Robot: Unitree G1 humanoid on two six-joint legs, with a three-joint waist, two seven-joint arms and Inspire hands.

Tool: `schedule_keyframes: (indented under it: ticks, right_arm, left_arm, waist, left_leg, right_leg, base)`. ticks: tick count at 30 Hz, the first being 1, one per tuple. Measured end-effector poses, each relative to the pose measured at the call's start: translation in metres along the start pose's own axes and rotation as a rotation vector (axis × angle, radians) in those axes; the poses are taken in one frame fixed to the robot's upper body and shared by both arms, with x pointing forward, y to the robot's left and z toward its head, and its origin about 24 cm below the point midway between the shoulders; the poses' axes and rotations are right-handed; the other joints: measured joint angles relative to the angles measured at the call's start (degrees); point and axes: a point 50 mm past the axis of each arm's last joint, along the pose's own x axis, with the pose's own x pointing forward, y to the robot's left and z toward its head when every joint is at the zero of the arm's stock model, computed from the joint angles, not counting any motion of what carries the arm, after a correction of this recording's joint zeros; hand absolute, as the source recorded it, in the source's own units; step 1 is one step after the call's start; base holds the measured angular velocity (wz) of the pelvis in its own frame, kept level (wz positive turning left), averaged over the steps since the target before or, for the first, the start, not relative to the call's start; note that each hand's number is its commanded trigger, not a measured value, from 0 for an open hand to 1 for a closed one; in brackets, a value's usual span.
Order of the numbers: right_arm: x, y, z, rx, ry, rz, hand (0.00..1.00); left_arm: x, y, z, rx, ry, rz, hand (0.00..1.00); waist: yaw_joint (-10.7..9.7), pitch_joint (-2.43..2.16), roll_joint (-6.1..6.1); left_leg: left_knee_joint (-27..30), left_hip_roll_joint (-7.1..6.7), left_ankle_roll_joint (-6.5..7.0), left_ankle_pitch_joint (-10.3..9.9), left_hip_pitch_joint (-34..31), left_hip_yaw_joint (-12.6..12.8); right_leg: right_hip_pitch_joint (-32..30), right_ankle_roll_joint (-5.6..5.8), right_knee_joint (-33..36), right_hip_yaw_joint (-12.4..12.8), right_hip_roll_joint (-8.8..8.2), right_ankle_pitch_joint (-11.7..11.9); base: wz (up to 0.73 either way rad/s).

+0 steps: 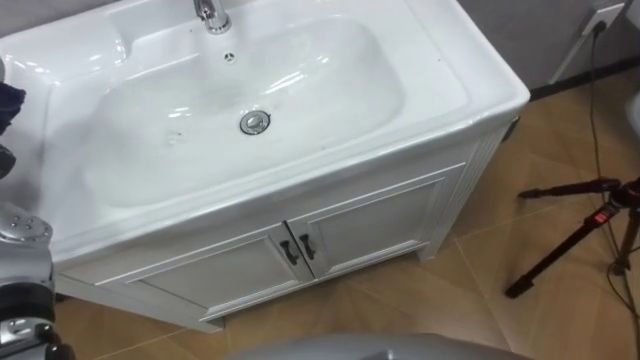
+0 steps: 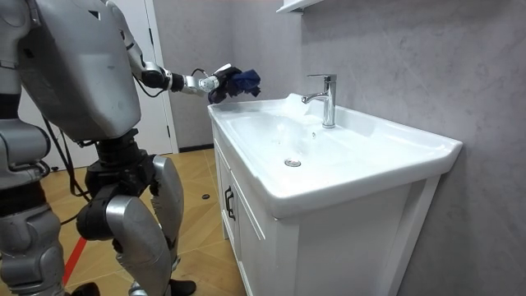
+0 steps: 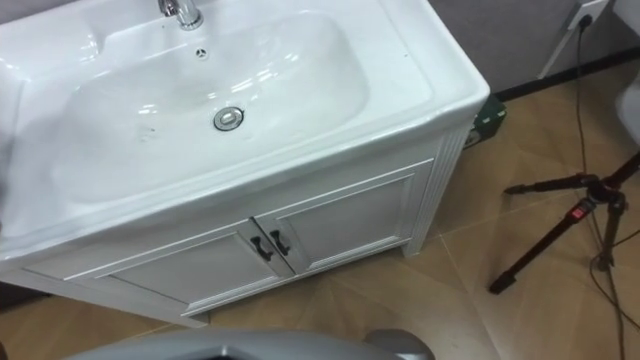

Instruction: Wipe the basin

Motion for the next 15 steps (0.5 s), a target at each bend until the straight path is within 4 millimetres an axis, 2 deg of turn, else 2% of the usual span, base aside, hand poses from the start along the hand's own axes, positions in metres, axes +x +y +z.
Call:
schedule_keyframes:
  ticks: [5, 8, 15]
  right_arm:
    - [0.0000, 0.0001, 0.0001, 0.000, -0.002, 0.000, 0.00]
    - [0.0000, 0.0006, 0.0004, 0.000, -0.005, 0.006, 0.00]
    - [0.0000, 0.0016, -0.0005, -0.004, -0.002, 0.008, 0.00]
  left_arm:
    - [-0.0003, -0.0001, -0.0005, 0.001, 0.001, -0.001, 1.00]
    - [-0.0005, -0.0001, -0.0011, 0.003, 0.001, -0.002, 1.00]
    - [-0.0031, 0.0003, -0.0070, 0.019, 0.009, -0.008, 1.00]
  waist:
    - [-0.1, 0.07, -0.09]
    - [-0.2, 0.30, -0.37]
    - [-0.4, 0.31, -0.57]
  left_leg:
    - [0.2, 0.01, 0.00, 0.0, 0.0, 0.0]
    - [0.3, 0.00, 0.00, 0.0, 0.1, -0.1]
    - [0.3, -0.01, 0.00, 0.0, 0.0, -0.1]
  right_leg:
    - [0.3, 0.03, -0.6, 0.0, 0.03, 0.1]
    - [0.2, 0.04, -0.7, 0.0, 0.02, 0.0]
    - [0.0, 0.08, -0.7, 0.1, 0.03, 0.0]
  base:
    - [0.00]
    - [0.00]
    - [0.00]
